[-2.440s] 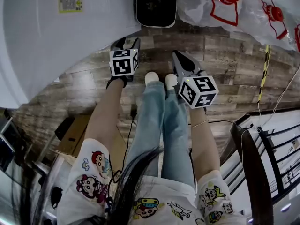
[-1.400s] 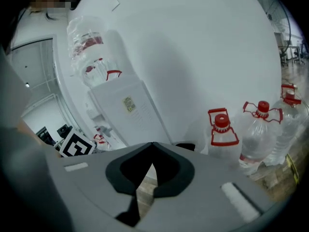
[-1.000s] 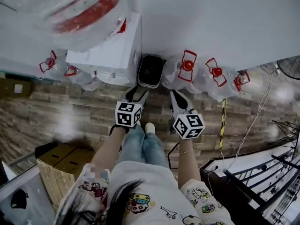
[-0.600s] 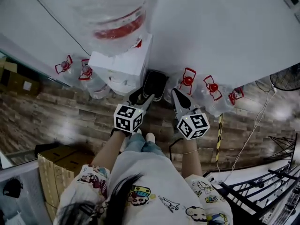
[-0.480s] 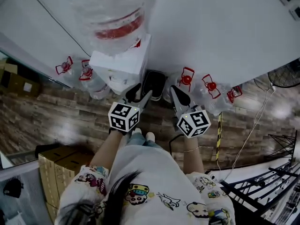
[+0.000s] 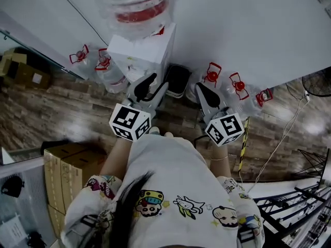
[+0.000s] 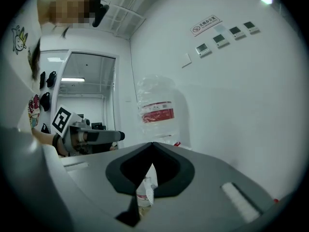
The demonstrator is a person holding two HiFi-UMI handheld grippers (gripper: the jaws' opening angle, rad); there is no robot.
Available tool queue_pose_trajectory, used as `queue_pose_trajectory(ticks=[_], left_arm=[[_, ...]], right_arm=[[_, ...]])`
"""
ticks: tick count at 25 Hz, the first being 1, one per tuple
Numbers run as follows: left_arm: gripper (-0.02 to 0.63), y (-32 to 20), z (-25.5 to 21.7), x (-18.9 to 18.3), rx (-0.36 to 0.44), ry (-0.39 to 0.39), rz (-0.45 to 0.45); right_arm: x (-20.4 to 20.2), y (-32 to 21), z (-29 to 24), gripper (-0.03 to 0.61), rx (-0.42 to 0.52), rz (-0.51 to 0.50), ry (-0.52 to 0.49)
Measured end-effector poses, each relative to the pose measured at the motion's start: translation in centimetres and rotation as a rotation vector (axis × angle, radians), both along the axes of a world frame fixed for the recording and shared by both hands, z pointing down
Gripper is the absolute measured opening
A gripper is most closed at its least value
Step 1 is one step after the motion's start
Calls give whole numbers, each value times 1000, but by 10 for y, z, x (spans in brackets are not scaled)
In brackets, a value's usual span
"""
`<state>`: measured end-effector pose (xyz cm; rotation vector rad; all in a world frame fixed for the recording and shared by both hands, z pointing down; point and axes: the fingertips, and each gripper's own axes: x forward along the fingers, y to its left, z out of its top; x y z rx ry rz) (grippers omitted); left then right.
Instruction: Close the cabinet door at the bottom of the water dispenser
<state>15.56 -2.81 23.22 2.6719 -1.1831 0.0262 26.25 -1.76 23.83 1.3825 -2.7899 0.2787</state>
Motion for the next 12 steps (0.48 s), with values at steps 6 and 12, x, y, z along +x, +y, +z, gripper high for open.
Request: queue_pose_trajectory(ticks=[6, 12], left_arm=[[130, 22, 4, -13, -27, -1, -55], [42, 45, 15, -32, -62, 13, -124]], right_arm=[[10, 18, -9, 9, 23, -8, 23], [17, 32, -8, 9, 38, 5, 13]])
